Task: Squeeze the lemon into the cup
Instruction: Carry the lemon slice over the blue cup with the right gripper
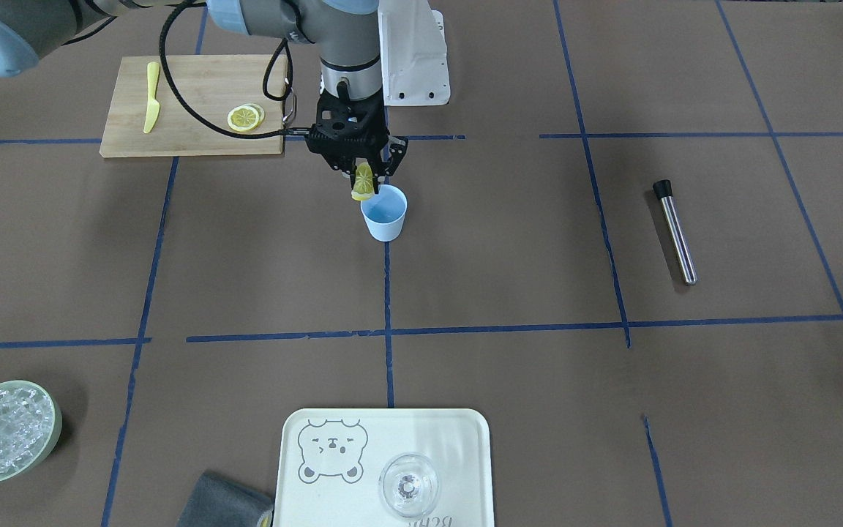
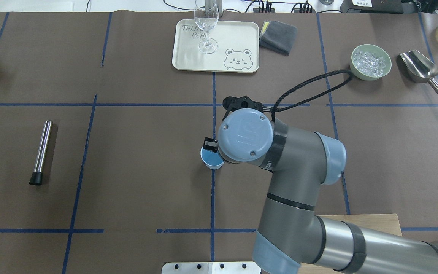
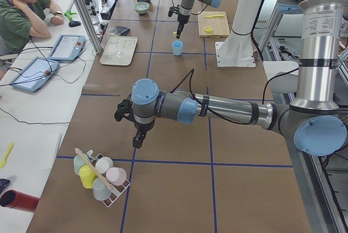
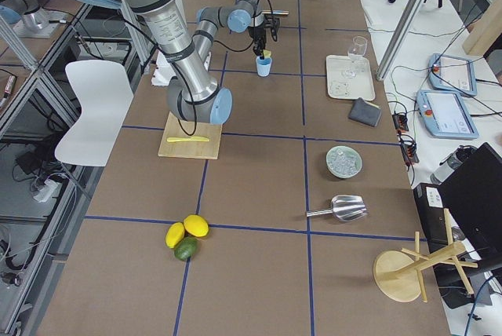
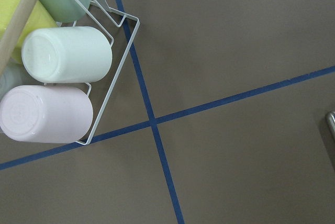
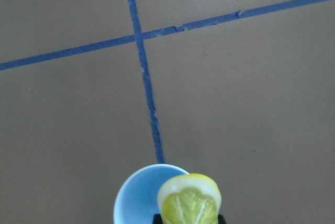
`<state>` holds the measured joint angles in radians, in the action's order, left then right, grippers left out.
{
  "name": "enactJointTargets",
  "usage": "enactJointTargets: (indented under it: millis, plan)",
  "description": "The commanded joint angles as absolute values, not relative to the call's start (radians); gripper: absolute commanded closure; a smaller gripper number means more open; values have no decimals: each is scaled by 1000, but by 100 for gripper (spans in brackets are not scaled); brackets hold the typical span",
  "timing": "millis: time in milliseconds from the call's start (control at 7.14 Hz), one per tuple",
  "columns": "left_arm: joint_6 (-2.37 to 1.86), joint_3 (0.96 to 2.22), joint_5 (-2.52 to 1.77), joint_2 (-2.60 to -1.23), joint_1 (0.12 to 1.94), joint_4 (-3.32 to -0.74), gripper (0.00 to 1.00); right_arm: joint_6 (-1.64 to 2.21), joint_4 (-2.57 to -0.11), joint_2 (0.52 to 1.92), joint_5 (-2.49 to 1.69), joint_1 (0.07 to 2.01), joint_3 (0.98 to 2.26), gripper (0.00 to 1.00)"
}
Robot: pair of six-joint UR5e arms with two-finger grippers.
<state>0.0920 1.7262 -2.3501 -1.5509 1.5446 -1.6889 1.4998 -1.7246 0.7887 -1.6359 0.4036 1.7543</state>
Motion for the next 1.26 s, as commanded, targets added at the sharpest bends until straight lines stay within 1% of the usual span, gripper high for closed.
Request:
enactJointTargets:
  millis: [0, 140, 280, 841, 1121]
  plan:
    - [92, 1724, -2350, -1551, 1545, -1689, 0, 1499, -1711, 720, -1634, 405, 1646, 62]
    - [92, 1724, -2350, -1551, 1543, -1689, 0, 1500, -1653, 719, -1634, 405, 1622, 60]
    - [92, 1724, -2350, -1551, 1545, -1689, 0, 1500, -1649, 719, -1634, 403, 1608, 60]
    - [92, 1723, -2350, -1551, 1545, -1689, 0, 1502, -1657, 726, -1658, 403, 1614, 60]
    - [92, 1723, -2350, -1551, 1545, -1689, 0, 1502, -1727, 726, -1686, 405, 1640, 58]
